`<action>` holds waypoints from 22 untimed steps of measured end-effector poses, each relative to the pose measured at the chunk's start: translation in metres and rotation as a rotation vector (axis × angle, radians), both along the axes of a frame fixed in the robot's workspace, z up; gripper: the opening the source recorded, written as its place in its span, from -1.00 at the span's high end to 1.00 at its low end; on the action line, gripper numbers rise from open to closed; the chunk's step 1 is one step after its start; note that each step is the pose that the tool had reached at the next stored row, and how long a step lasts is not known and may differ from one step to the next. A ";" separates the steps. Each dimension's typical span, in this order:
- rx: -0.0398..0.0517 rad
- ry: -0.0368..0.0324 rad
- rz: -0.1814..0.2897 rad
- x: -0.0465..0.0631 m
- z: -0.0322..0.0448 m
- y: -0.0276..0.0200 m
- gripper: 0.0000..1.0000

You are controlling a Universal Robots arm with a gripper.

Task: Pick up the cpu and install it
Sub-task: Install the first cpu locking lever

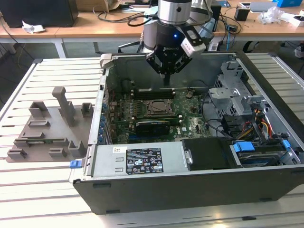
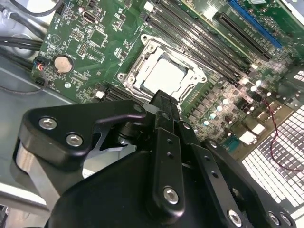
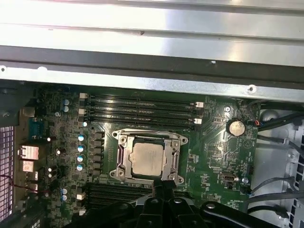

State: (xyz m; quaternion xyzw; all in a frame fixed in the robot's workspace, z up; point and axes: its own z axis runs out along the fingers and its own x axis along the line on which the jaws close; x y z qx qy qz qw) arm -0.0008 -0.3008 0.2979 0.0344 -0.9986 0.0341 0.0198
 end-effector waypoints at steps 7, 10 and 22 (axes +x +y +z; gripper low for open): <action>0.0000 0.0000 0.000 0.000 0.0156 0.0000 0.79; 0.0000 0.0000 0.000 0.000 0.0226 0.0000 0.79; -0.0002 0.0000 0.000 0.000 0.0539 0.0000 0.79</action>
